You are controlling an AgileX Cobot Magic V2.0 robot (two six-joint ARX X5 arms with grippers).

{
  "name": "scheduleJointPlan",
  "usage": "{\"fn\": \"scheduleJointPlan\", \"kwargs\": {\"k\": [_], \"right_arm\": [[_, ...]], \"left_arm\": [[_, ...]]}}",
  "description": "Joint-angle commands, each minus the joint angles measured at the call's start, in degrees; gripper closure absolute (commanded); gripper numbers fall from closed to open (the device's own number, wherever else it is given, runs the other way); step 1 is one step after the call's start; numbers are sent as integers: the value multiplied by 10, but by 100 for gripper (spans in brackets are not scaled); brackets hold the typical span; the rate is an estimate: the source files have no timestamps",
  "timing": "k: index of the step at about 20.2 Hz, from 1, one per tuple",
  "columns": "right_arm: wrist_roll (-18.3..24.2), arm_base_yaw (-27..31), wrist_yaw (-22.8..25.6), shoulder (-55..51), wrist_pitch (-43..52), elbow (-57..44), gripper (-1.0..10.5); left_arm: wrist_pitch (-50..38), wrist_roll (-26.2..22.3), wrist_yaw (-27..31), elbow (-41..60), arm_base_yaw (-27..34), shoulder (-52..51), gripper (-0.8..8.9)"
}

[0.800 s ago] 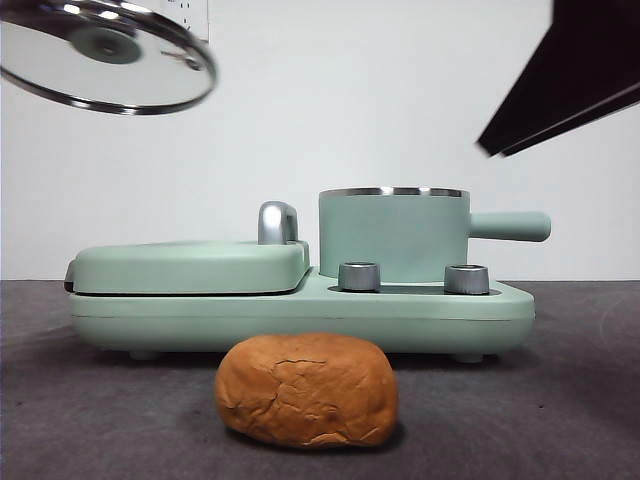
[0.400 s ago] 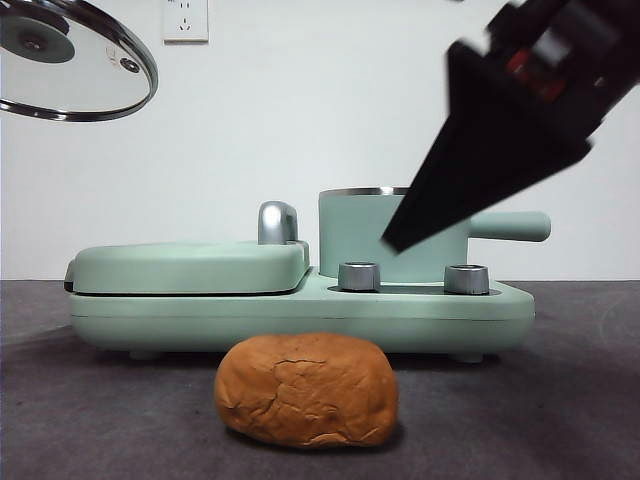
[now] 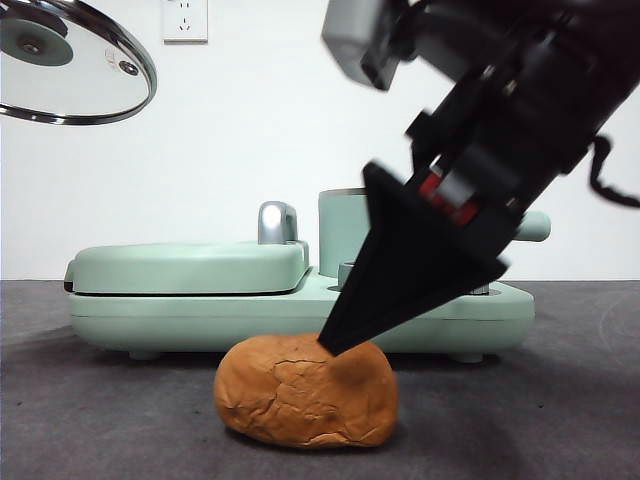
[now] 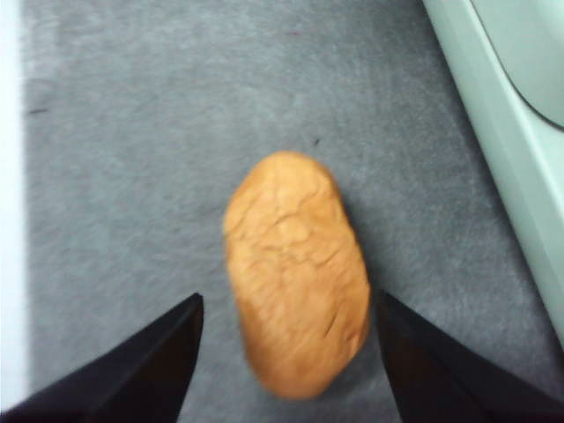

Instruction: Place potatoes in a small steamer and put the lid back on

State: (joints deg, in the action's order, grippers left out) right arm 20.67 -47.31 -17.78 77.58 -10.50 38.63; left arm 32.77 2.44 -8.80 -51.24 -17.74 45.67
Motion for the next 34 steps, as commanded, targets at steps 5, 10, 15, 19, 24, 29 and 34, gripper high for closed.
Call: {"fn": "scheduleJointPlan", "kwargs": {"k": [5, 10, 15, 19, 24, 29, 34], "right_arm": [[-5, -7, -3, 50, 24, 9, 636], [-24, -9, -2, 62, 23, 11, 707], [-42, -9, 2, 55, -31, 33, 716], [-51, -8, 8, 54, -131, 88, 717], [-98, 3, 96, 54, -329, 223, 717], [-145, 64, 124, 55, -463, 373, 717], [-147, 146, 123, 87, -472, 491, 717]], "left_arm": [[-6, 2, 1, -6, 0, -1, 804], [-6, -14, 1, -6, 0, -1, 804], [-4, -16, 1, -6, 0, 0, 804], [-4, -16, 1, -6, 0, 0, 804], [-5, -16, 1, -6, 0, 0, 804], [-6, -16, 1, -6, 0, 0, 804], [-6, -16, 1, -6, 0, 0, 804]]}}
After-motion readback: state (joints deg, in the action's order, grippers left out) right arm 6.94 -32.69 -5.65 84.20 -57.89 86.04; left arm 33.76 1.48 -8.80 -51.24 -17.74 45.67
